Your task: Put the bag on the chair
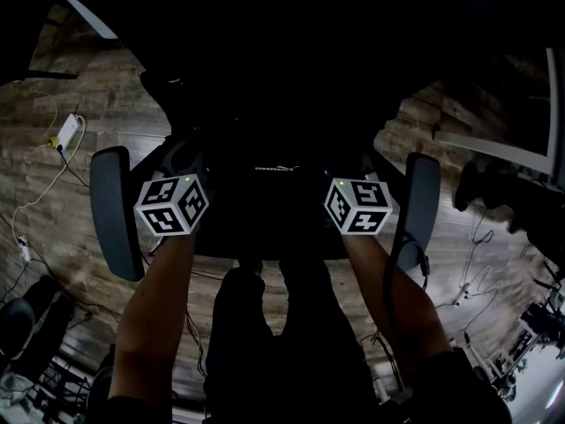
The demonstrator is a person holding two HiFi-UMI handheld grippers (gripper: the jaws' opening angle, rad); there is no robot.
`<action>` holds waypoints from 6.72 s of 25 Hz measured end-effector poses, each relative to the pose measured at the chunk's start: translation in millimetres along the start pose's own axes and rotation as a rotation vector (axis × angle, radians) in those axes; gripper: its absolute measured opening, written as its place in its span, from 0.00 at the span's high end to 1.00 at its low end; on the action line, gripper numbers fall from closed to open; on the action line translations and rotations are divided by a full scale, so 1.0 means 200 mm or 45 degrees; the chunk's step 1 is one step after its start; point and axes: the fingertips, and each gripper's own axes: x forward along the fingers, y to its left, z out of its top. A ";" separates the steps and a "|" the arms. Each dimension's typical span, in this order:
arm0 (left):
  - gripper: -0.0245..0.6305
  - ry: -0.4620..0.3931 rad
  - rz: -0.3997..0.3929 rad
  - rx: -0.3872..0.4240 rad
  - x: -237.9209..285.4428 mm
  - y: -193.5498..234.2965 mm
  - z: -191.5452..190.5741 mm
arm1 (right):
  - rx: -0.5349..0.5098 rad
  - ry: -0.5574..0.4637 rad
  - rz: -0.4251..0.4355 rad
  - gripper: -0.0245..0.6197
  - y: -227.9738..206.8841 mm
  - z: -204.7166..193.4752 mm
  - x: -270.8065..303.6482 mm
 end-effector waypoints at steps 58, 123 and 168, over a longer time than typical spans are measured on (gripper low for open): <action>0.62 -0.047 0.028 0.247 -0.36 -0.27 0.11 | 0.261 0.176 -0.193 0.33 -0.14 -0.06 -0.13; 0.95 -0.399 -0.432 0.211 -1.63 -0.88 0.97 | -0.155 -0.329 0.114 0.93 0.88 1.08 -1.64; 0.95 -0.715 -0.344 0.182 -2.21 -1.38 1.33 | -0.272 -0.608 0.247 0.93 0.86 1.48 -2.31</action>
